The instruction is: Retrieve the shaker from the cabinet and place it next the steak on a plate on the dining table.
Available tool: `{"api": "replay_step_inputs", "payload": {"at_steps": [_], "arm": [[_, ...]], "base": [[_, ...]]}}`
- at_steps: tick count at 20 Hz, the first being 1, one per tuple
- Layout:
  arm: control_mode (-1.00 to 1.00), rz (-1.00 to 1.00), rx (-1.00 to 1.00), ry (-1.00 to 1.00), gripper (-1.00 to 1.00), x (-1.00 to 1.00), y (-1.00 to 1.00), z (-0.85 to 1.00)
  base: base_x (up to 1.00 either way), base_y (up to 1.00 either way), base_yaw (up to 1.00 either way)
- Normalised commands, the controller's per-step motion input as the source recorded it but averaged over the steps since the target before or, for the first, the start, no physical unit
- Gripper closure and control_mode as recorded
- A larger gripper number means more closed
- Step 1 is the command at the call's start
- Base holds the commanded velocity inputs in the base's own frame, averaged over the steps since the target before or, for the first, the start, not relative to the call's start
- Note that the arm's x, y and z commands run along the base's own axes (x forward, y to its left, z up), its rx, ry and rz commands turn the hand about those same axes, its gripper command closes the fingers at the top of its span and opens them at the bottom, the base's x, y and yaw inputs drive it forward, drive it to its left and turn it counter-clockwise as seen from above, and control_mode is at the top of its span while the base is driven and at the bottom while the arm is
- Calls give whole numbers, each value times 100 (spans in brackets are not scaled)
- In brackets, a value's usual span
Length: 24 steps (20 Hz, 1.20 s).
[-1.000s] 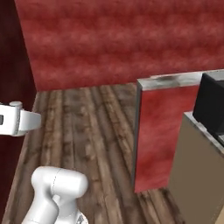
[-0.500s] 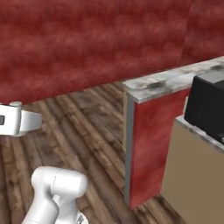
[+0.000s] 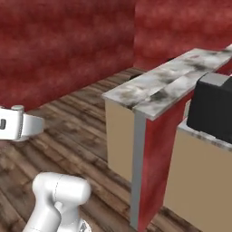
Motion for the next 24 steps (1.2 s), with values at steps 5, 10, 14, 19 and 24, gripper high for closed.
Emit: {"api": "replay_step_inputs", "payload": {"at_steps": [5, 10, 14, 19, 24], "arm": [[100, 0, 0, 0, 100, 0, 0, 0], [100, 0, 0, 0, 100, 0, 0, 0], [100, 0, 0, 0, 100, 0, 0, 0], [100, 0, 0, 0, 100, 0, 0, 0], [100, 0, 0, 0, 100, 0, 0, 0]], "base": [[100, 100, -50], [92, 100, -43], [84, 100, -38], [75, 100, -36], [57, 100, -29]]}}
